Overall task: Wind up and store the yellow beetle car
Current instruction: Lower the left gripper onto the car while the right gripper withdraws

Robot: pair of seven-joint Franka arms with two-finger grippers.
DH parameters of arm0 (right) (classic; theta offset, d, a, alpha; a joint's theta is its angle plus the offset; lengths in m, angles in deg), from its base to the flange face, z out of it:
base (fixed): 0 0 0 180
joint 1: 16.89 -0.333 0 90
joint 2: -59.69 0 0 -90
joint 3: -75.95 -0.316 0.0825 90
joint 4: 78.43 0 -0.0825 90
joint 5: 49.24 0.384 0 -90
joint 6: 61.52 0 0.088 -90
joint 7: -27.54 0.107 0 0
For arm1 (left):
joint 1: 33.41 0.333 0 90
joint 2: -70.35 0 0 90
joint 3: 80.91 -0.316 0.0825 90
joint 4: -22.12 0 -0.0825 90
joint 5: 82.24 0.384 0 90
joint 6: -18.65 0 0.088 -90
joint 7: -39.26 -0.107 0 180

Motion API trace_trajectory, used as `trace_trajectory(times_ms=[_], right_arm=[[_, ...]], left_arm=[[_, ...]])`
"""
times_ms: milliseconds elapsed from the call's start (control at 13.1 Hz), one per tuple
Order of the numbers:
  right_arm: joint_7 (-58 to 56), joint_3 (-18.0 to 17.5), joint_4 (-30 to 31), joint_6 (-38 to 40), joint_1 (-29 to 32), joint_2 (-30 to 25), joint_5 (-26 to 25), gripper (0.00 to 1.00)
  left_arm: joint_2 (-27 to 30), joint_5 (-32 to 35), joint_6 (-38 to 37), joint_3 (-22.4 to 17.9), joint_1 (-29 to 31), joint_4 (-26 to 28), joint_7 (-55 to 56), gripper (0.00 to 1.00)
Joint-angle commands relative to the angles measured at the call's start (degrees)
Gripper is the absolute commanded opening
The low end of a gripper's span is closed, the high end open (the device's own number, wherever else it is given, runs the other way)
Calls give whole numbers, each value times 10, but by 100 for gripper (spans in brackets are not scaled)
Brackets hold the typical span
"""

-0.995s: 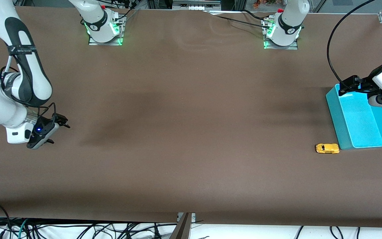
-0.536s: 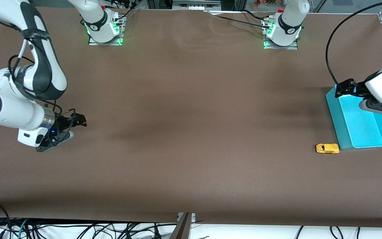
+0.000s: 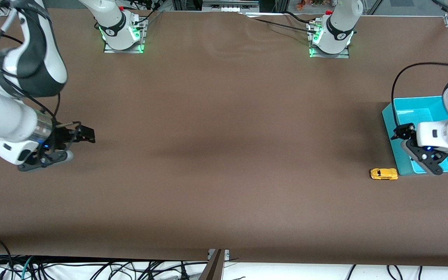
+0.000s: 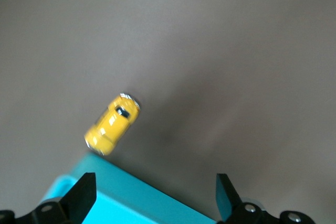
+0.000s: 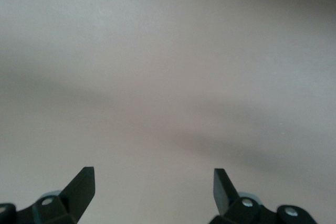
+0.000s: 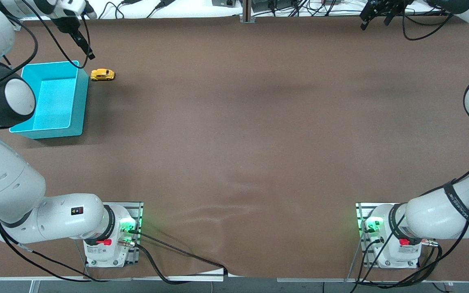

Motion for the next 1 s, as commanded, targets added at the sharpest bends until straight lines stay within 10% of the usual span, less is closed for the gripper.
trace_trajectory(times_ms=[0,689,919], right_arm=[[5,5,-54,55,3,3,-5,100],[4,53,-60,85,31,-71,-14,100],[10,51,-40,116,35,-89,-24,100]], left_arm=[[-71,11,96,4,17,-15,-161,100],[-183,13,268,0,43,-8,-291,99],[-186,12,271,1,42,-5,-300,38]])
